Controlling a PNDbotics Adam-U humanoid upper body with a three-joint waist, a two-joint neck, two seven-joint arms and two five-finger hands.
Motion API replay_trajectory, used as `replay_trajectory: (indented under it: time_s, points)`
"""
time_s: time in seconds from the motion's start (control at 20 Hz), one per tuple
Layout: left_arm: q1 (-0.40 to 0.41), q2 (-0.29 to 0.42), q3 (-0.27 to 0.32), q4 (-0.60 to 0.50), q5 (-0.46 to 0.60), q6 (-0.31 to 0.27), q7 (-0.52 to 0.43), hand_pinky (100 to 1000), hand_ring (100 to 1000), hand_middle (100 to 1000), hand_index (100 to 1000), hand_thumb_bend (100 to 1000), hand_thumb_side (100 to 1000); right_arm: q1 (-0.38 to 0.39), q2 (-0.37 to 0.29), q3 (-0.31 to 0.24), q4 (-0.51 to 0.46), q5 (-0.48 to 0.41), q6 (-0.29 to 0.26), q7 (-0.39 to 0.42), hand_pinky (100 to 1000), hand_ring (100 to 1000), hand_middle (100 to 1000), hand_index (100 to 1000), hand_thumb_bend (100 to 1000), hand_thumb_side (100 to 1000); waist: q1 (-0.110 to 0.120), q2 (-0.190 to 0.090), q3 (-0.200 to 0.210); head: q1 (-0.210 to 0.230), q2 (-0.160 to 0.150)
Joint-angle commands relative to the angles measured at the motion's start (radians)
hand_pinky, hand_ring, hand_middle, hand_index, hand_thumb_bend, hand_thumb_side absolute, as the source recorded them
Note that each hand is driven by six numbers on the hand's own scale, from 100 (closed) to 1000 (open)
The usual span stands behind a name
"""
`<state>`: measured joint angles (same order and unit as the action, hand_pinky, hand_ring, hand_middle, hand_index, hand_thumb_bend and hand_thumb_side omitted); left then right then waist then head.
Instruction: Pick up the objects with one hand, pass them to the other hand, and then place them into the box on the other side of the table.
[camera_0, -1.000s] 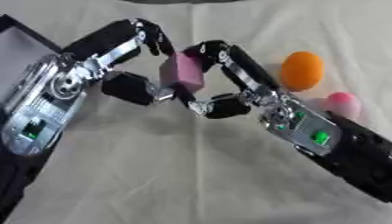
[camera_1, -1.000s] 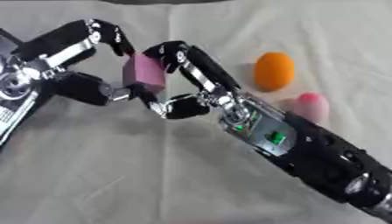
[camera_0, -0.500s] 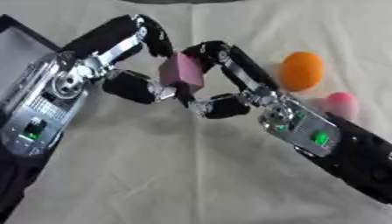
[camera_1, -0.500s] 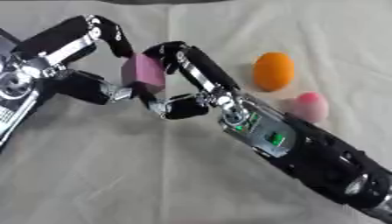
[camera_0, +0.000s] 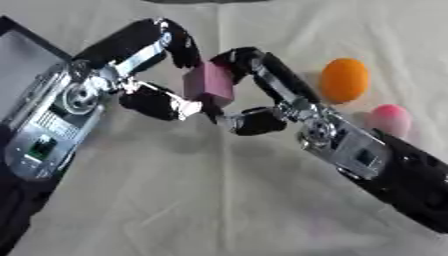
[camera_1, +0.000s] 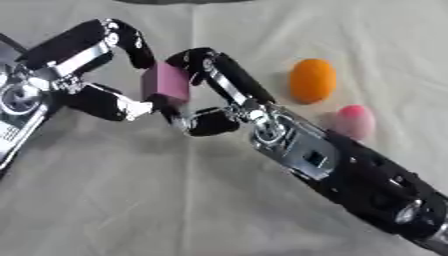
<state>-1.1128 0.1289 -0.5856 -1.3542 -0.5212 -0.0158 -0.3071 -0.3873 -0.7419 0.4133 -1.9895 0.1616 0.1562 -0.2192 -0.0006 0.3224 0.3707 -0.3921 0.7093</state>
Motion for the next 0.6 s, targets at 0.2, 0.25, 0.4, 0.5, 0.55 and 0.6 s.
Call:
replay_trajectory:
  time_s: [0.2,0.25,0.4,0.5,0.55,0.6]
  points:
    - [-0.011,0.0,0.009,-0.004,-0.005,0.007,0.002,756,554,484,510,181,100,-0.013,-0.008,-0.013,-0.01,-0.014,0.001,-0.003,618,633,498,597,100,100,0.002,-0.004,-0.003,0.004,-0.011]
    - [-0.01,0.0,0.009,-0.004,-0.003,0.008,0.004,752,547,475,499,163,100,-0.013,-0.008,-0.014,-0.01,-0.015,0.002,-0.002,619,635,501,600,100,100,0.002,-0.005,-0.003,0.005,-0.011]
    - [-0.01,0.0,0.008,-0.005,-0.003,0.01,0.012,748,535,458,480,123,100,-0.012,-0.007,-0.015,-0.01,-0.017,0.001,-0.007,625,643,512,613,100,100,0.002,-0.005,-0.003,0.006,-0.012]
    - [-0.01,-0.001,0.008,-0.003,-0.003,0.01,0.015,745,529,447,466,120,100,-0.011,-0.005,-0.013,-0.01,-0.016,0.0,-0.007,633,652,523,624,100,100,0.001,-0.006,-0.003,0.006,-0.012]
    - [-0.009,-0.001,0.008,-0.002,-0.003,0.009,0.017,744,525,439,457,124,100,-0.01,-0.003,-0.013,-0.01,-0.016,0.0,-0.008,639,659,531,633,111,100,0.0,-0.006,-0.003,0.007,-0.011]
    - [-0.009,-0.001,0.008,-0.001,-0.004,0.009,0.018,742,522,432,448,130,100,-0.009,-0.003,-0.013,-0.01,-0.018,0.001,-0.009,648,671,546,647,155,100,0.0,-0.006,-0.003,0.007,-0.011]
